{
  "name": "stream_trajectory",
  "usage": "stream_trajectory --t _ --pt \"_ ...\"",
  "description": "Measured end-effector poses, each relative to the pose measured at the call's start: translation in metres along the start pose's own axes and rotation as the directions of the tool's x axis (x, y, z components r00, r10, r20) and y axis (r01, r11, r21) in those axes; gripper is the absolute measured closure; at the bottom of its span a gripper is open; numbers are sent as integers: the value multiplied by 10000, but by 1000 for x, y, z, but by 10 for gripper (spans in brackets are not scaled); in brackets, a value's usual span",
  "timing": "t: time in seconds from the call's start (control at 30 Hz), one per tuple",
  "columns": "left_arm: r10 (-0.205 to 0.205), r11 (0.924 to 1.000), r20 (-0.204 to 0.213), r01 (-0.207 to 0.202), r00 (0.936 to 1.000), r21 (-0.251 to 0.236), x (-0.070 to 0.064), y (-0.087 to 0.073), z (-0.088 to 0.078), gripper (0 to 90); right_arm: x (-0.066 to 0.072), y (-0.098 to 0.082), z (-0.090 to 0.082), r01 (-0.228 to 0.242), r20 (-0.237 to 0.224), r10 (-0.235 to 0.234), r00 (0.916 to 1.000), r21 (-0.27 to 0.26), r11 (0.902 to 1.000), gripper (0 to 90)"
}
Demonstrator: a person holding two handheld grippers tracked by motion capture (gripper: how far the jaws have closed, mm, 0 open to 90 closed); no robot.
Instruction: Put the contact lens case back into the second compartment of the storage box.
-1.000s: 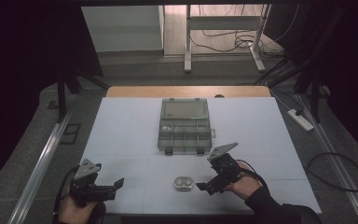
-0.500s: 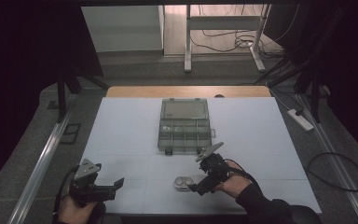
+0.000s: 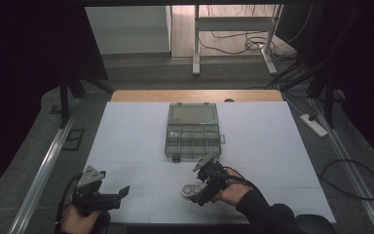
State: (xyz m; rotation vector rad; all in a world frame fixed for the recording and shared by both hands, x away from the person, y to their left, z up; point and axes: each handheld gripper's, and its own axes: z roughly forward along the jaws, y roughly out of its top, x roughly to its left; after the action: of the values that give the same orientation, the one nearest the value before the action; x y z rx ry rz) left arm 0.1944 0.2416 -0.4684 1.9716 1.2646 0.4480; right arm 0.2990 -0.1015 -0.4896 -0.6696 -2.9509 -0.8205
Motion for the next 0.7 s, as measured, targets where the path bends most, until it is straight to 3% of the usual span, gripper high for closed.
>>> stream_trajectory --t 0.33,0.7 --pt "-30 10000 35 30 10000 -4 1 0 0 26 3 6 21 587 107 -594 9982 609 9964 0" --pt "-49 10000 64 49 10000 -4 1 0 0 26 2 4 38 1244 582 -1327 9894 1290 9838 0"
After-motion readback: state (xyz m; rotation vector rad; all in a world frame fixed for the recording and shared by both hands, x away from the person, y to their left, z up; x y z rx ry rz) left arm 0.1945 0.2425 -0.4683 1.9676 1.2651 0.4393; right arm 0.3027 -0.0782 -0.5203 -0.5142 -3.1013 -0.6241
